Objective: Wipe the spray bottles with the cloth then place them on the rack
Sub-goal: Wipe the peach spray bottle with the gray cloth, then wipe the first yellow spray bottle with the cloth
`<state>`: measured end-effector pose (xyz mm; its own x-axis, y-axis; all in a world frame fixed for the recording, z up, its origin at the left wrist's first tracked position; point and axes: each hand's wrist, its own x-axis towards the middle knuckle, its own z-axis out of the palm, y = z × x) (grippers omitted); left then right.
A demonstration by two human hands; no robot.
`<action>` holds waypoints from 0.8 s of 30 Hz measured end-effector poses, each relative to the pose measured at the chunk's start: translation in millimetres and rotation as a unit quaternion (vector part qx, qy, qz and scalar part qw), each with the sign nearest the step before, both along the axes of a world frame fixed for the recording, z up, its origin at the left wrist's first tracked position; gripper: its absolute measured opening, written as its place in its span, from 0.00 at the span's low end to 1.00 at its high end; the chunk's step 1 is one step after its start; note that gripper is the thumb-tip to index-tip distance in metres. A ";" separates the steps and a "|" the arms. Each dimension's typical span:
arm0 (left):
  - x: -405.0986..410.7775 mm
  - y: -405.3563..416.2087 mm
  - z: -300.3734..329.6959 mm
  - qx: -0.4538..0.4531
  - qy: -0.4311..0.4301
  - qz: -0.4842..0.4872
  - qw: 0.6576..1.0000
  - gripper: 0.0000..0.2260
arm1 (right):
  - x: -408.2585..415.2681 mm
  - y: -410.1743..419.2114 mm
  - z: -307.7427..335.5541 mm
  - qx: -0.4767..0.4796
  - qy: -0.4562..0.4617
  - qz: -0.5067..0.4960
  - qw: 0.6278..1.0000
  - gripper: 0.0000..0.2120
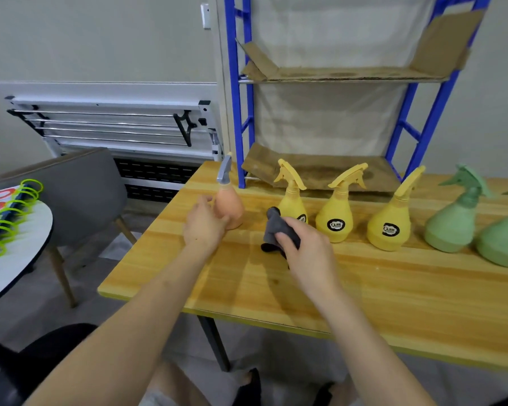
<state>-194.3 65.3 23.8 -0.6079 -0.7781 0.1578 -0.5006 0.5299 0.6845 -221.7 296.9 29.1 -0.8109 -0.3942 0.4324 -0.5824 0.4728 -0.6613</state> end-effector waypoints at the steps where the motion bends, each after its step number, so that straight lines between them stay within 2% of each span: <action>1: 3.2 4.9 -2.1 -0.001 0.029 0.009 1.000 0.26 | 0.0 5.2 1.7 -0.020 -0.006 -0.007 1.000 0.17; 4: 7.4 21.6 -4.1 -0.011 0.101 -0.003 0.995 0.08 | 0.2 19.1 5.8 -0.065 -0.016 -0.027 0.997 0.17; 6: 3.4 39.2 4.7 -0.010 0.115 -0.040 0.992 0.02 | -0.9 27.5 9.5 -0.087 -0.015 -0.040 0.995 0.17; 10: -17.5 80.5 40.3 -0.026 0.173 -0.103 0.979 0.07 | -6.3 40.3 18.5 -0.118 -0.010 -0.048 0.992 0.16; 13: -40.5 104.8 67.3 0.023 0.174 -0.119 0.977 0.10 | -11.4 47.2 24.7 -0.142 -0.009 -0.045 0.989 0.14; 15: -56.0 113.1 73.8 0.063 0.169 -0.127 0.975 0.17 | -13.4 52.5 26.7 -0.153 -0.005 -0.046 0.987 0.13; 17: -64.1 117.7 74.6 0.063 0.145 -0.120 0.980 0.22 | -13.9 58.0 27.6 -0.166 0.002 -0.045 0.985 0.12; 24: -69.0 126.9 75.8 0.050 0.123 -0.106 0.986 0.17 | -17.5 69.5 22.8 -0.179 0.002 -0.051 0.982 0.10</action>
<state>-263.3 192.3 99.6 -0.7113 -0.6572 0.2492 -0.1991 0.5284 0.8254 -239.2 366.4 51.9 -0.8362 -0.1321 0.5323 -0.5472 0.2666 -0.7934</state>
